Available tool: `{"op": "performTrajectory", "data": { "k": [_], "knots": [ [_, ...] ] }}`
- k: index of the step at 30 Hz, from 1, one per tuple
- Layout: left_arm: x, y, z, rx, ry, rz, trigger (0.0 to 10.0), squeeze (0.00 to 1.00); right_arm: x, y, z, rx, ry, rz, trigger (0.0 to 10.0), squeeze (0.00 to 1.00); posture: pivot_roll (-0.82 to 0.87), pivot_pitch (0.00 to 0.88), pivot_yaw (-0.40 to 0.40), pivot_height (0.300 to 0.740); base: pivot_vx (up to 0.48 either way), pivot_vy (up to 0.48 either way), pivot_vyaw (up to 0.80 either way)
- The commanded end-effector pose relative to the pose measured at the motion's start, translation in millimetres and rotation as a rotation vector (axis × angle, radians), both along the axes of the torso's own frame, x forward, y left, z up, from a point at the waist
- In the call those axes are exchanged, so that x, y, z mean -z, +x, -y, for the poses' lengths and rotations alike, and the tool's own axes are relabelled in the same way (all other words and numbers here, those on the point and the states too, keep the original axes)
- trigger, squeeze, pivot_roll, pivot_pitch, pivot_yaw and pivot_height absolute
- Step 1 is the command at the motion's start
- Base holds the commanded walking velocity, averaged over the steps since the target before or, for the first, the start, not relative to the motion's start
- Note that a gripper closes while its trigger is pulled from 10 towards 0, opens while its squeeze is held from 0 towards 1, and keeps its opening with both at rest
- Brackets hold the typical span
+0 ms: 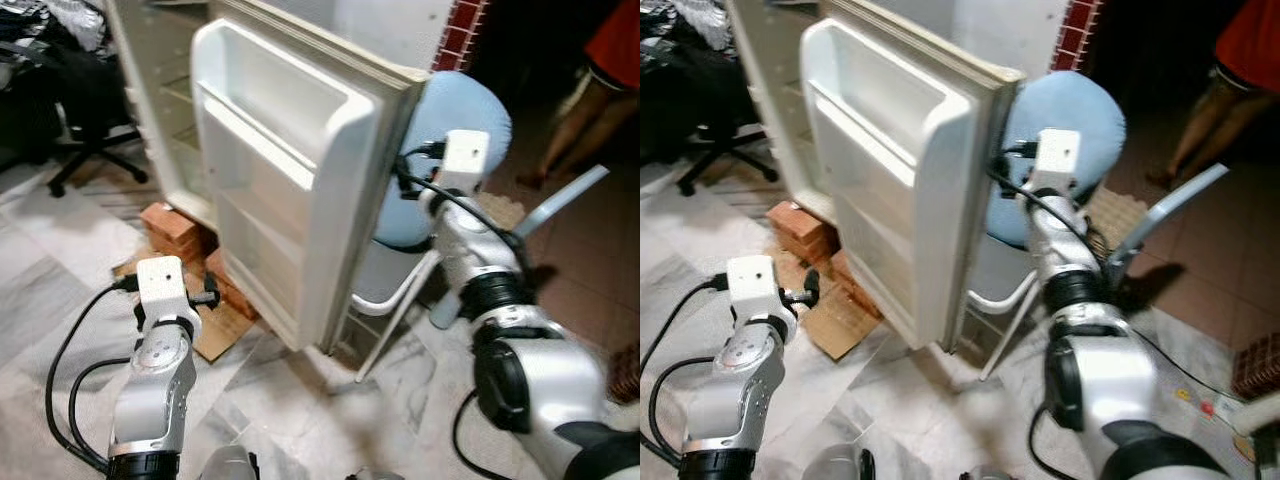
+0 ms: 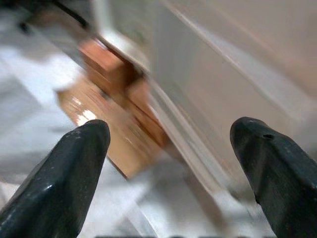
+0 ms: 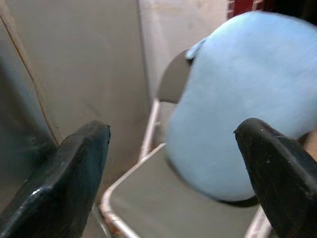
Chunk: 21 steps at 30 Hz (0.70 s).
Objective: Restocking fridge
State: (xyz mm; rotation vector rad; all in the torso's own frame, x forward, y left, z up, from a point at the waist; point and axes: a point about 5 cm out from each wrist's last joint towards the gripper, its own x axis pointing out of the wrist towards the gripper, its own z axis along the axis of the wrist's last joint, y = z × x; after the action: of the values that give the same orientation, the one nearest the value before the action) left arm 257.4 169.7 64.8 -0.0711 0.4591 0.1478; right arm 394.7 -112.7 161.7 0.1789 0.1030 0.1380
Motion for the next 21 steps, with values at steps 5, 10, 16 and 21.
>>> {"op": "performTrajectory", "data": {
  "k": [5, 10, 16, 21],
  "knots": [
    [8.5, 0.7, 11.6, 0.066, -0.039, -0.082, 10.0, 0.0, -89.8, -60.3, -104.7, -0.8, 0.381, 0.266, 10.0, 0.0, 0.11, 0.0, -0.064, 0.74, 0.0, 0.0, 0.0],
    [12.1, -0.1, 15.4, 0.083, -0.067, -0.125, 10.0, 0.0, -61.7, -57.1, -91.3, -0.776, 0.158, 0.259, 10.0, 0.0, 0.1, 0.0, -0.071, 0.74, 0.0, 0.0, 0.0],
    [12.9, 0.1, 23.0, 0.149, -0.081, -0.159, 10.0, 0.0, -26.6, -35.0, -51.2, -0.528, -0.052, 0.127, 10.0, 0.0, 0.1, 0.0, -0.074, 0.74, 0.0, 0.0, 0.0],
    [10.1, 1.7, 18.6, 0.114, -0.068, -0.129, 10.0, 0.0, -10.8, -33.7, -28.7, -0.42, -0.1, 0.068, 10.0, 0.0, 0.1, 0.0, -0.07, 0.74, 0.0, 0.0, 0.0]
  ]
}}
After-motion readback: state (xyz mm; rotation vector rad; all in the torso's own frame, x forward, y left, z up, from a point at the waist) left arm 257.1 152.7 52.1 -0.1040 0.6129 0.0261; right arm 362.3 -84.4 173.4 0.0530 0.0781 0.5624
